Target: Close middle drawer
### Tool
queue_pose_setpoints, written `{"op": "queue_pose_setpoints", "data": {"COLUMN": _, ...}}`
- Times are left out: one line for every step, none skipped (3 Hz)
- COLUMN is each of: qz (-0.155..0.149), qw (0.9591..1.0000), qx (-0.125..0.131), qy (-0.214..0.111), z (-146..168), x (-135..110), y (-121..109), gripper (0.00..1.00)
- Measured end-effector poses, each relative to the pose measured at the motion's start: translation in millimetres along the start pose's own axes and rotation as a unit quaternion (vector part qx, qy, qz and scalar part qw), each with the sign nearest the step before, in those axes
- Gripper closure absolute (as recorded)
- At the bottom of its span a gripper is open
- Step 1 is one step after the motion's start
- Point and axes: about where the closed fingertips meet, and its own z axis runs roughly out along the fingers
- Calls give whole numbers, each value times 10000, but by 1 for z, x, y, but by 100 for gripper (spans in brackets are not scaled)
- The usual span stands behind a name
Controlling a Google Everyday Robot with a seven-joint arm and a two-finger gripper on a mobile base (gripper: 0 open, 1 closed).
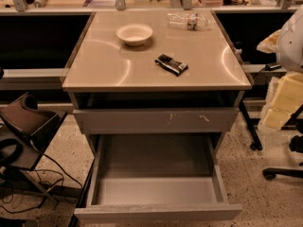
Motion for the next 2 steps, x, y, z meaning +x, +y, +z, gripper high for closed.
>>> {"op": "queue_pose_setpoints", "data": {"qz": -145, "qw": 9993, "qx": 82, "qy": -324, "z": 15, "x": -12, "y": 31, "gripper": 0}}
{"op": "queue_pose_setpoints", "data": {"qz": -184, "qw": 9971, "qx": 156, "qy": -716, "z": 49, "x": -27, "y": 73, "gripper": 0}}
